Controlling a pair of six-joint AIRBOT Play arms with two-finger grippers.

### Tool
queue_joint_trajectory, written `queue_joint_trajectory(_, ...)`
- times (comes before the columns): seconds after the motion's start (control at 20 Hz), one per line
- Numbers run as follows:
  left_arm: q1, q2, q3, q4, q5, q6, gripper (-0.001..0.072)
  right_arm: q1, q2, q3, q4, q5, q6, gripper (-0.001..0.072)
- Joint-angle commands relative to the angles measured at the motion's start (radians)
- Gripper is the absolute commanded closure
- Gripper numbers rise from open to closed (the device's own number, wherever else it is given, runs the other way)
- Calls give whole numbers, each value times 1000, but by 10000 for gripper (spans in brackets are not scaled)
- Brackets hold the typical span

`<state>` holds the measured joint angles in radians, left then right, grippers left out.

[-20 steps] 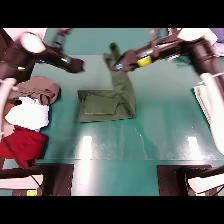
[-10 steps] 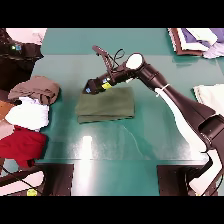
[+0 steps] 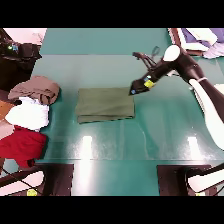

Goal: Fold the shirts.

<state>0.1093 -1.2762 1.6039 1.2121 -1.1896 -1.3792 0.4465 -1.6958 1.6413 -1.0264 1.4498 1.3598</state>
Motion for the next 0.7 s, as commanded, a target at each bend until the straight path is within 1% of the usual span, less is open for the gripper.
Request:
queue_joint_trajectory(0.0,1,0,1,-12,0,0,684,-108,90,-231,-37,-126,10,190)
queue_joint_trajectory(0.05,1,0,1,-16,2,0,684,-119,95,-285,-18,-175,10,17)
queue_joint_trajectory(0.1,1,0,1,-16,3,0,684,-128,90,-324,21,-210,10,5)
queue_joint_trajectory(0.2,1,0,1,-16,3,0,684,-133,55,-380,149,-263,0,5)
queue_joint_trajectory(0.35,1,0,1,-16,3,0,684,-131,-33,-403,399,-280,-99,6)
queue_joint_trajectory(0.45,1,0,1,-16,2,0,684,-119,-86,-403,543,-285,-140,16)
queue_joint_trajectory(0.55,1,0,1,-16,2,0,683,-89,-119,-402,592,-301,-150,19)
queue_joint_trajectory(0.6,1,0,1,-16,2,0,684,-70,-127,-402,587,-314,-152,54)
queue_joint_trajectory(0.65,1,0,1,-16,2,0,684,-51,-129,-403,589,-331,-164,176)
